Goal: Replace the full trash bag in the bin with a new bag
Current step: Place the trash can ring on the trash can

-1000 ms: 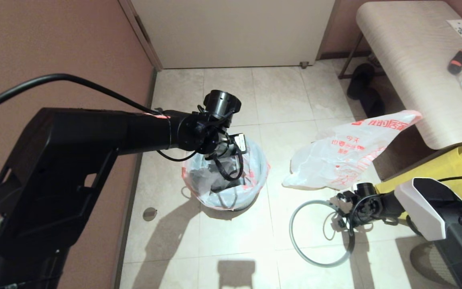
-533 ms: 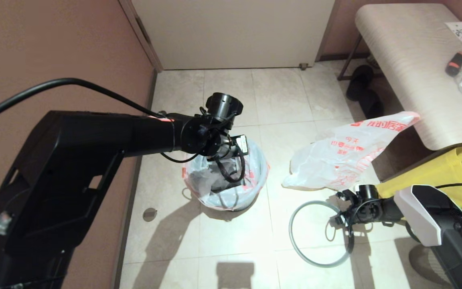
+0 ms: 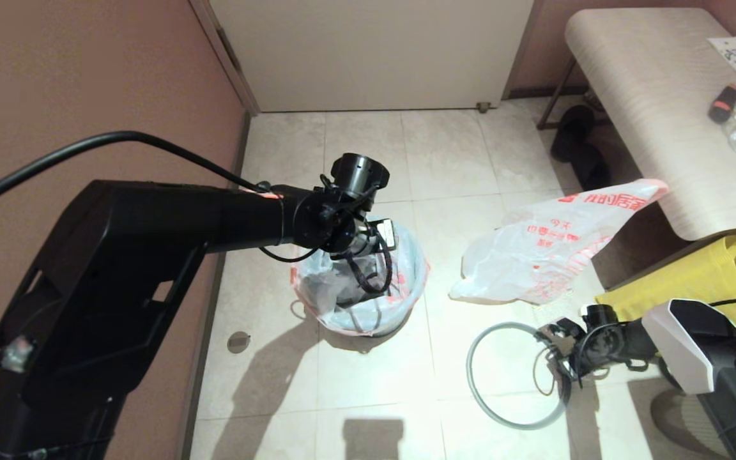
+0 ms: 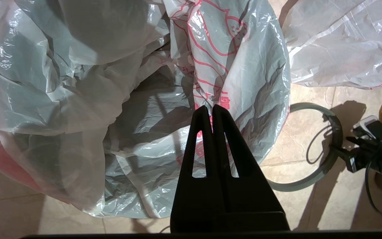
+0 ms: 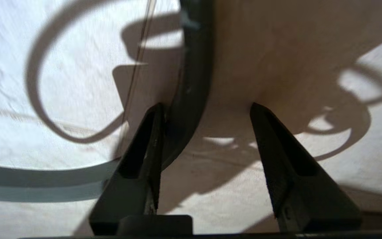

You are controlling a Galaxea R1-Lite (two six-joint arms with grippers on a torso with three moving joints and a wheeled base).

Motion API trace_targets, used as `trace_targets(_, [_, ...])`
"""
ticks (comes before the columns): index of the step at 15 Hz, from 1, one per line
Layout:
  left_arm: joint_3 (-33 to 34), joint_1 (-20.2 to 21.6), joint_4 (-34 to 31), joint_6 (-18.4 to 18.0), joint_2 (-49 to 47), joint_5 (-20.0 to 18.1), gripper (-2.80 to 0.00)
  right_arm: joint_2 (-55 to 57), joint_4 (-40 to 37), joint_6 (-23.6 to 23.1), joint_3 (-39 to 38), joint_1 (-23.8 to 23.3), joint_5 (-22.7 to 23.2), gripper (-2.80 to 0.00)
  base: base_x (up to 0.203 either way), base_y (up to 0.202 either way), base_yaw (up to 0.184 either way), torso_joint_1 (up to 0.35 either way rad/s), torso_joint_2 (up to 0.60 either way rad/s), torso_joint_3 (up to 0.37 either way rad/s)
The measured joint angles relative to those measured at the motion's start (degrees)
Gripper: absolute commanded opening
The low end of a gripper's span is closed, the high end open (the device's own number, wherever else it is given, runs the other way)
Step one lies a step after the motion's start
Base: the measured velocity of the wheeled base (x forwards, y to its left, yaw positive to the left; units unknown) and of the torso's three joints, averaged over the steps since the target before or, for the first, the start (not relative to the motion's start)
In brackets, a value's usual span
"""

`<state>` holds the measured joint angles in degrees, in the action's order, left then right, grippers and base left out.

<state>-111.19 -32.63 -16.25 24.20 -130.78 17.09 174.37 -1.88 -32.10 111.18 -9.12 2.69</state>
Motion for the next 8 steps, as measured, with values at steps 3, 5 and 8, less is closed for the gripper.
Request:
trace_targets(3, [0.0, 0.2, 0.0, -0.1, -0.1, 0.1, -2.8, 0.0, -0.6, -3.5, -2.1, 0.0, -1.8, -2.8, 0.0, 0.0, 0.0, 0.0, 0.0, 0.0])
trace_targets(5, [0.0, 0.1, 0.0, -0.1, -0.1, 0.1, -2.8, 0.0, -0.6, -4.3, -3.2, 0.1, -2.1, -2.8, 0.0, 0.0, 0.0, 0.0, 0.0, 0.0])
trace_targets(8, [-0.3, 0.1, 0.3, -0.1, -0.5, 0.2, -2.8, -0.9, -0.8, -4.2, -4.0, 0.3, -1.4, -2.8, 0.0, 0.0, 0.0, 0.0, 0.0, 0.0])
